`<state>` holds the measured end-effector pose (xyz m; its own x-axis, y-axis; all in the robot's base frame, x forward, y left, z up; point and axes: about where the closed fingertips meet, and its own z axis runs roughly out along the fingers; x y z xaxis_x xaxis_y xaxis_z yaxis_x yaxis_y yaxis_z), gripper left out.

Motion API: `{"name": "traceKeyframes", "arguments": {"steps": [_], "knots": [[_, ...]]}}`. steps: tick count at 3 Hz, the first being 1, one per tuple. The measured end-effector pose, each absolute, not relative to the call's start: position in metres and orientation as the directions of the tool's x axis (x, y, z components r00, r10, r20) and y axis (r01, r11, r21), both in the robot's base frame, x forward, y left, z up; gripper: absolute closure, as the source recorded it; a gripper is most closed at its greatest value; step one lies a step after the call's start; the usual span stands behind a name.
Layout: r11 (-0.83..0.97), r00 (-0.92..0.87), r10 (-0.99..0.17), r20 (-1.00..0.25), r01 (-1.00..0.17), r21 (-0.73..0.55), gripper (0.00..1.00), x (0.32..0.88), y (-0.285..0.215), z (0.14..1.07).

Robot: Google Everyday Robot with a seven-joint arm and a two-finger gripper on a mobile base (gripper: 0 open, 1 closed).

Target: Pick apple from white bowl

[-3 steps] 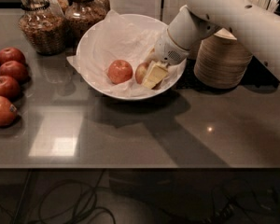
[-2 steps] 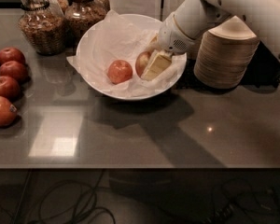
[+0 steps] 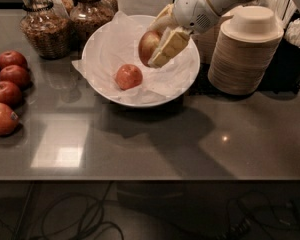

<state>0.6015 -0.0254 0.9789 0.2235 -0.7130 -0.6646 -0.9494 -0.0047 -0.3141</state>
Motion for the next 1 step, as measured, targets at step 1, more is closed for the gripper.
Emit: {"name": "traceKeyframes", "arguments": {"steps": [1], "knots": [[-0.005, 0.223, -0.713, -0.665, -0.949, -0.314, 1.00, 0.6015, -0.0254, 0.9789]]}}
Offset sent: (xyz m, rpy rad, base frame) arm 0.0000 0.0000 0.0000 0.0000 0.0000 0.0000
